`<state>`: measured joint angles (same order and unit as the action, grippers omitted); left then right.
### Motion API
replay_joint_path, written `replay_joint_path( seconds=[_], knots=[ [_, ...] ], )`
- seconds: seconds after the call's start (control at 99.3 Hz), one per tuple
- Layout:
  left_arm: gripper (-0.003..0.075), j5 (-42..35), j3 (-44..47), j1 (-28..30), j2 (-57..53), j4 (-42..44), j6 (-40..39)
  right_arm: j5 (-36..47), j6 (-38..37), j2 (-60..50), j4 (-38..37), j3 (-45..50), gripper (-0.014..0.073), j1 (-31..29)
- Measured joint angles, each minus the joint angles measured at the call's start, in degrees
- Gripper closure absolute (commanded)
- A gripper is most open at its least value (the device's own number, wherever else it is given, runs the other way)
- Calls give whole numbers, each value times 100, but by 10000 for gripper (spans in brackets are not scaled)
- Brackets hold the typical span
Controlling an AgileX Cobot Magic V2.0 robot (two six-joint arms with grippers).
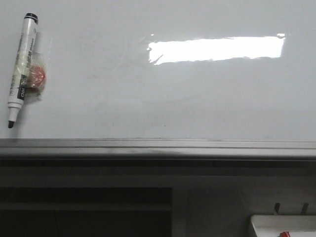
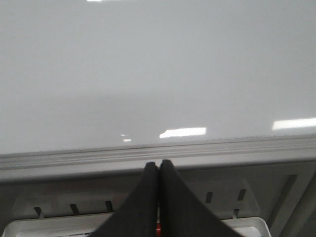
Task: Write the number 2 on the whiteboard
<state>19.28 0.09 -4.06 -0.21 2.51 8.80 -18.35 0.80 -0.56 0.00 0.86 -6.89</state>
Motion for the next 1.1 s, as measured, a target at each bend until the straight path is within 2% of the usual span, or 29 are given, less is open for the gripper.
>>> replay_joint_path(
  seconds=[0.624,0.715,0.896,1.007,1.097],
  knots=[
    [741,-133,0,0,0,0,0,0,0,0,0,0,646,0],
    [741,-651,0,0,0,0,0,0,0,0,0,0,646,0],
    [741,-2550,0,0,0,0,0,176,0,0,0,0,646,0],
    [741,-3501,0,0,0,0,0,776,0,0,0,0,646,0],
    [741,-3922,0,0,0,0,0,1354,0,0,0,0,646,0]
  ],
)
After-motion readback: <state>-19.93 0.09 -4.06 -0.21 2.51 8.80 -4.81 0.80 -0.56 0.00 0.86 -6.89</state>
